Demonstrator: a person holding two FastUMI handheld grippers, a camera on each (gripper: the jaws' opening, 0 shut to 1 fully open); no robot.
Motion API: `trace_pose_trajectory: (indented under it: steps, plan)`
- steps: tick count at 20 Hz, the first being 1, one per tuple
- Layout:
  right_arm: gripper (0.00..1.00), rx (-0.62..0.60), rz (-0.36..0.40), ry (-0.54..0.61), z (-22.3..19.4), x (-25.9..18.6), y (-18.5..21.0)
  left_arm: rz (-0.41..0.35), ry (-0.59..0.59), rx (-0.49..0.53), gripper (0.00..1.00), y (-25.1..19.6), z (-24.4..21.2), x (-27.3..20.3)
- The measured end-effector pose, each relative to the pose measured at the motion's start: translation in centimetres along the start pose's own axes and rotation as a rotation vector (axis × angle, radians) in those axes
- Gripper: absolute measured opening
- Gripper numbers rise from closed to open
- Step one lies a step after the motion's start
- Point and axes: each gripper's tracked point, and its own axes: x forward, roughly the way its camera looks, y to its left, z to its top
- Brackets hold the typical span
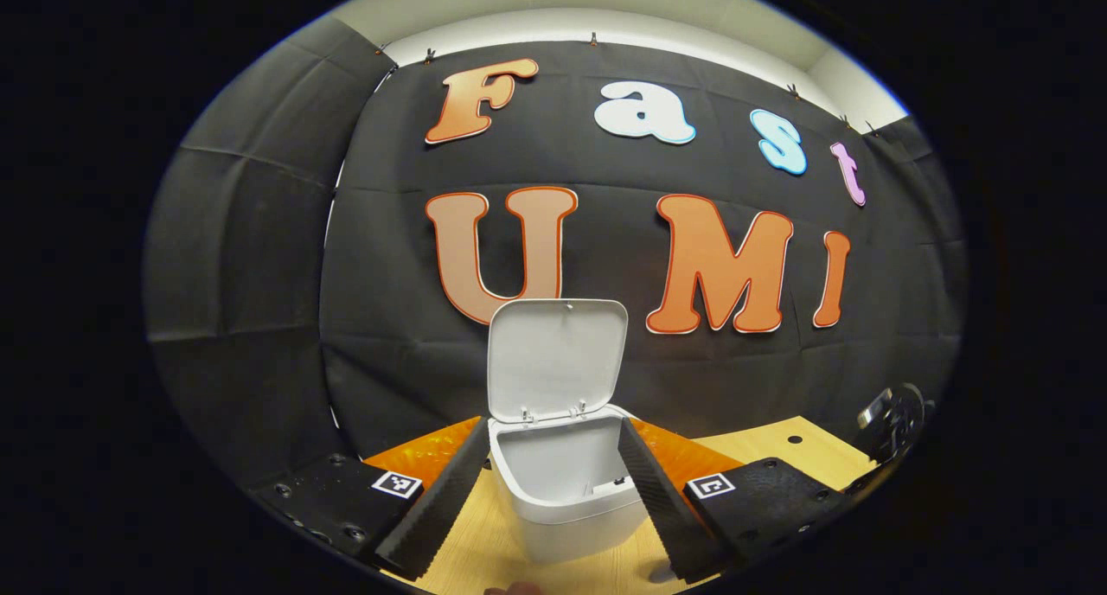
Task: Press the lid of the desktop garbage bin to open it, pick up the crumpled paper on the desktop and throw it into the bin, then pick up the pop can on the desktop and drop it into the bin, and finally close the garbage bin lid.
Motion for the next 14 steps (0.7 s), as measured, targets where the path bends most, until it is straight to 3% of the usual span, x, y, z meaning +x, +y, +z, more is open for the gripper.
trace_pose_trajectory:
  steps: [2,5,9,14]
  plan:
    - [0.04,-0.028,0.004,-0.084,1.7,-2.2,-0.5,-0.009,0.001,-0.003,0.95,-0.4,0.1,0.0]
    - [0.04,-0.098,0.017,-0.217,10.5,-5.1,0.6,-0.015,-0.006,-0.003,0.95,-0.5,0.5,0.1]
    - [0.04,-0.179,0.092,-0.347,17.7,-8.5,4.3,-0.012,-0.003,-0.008,0.95,0.0,0.6,0.1]
    - [0.04,-0.282,0.173,-0.434,23.5,-9.5,10.2,0.004,-0.001,0.019,0.95,0.9,0.7,0.0]
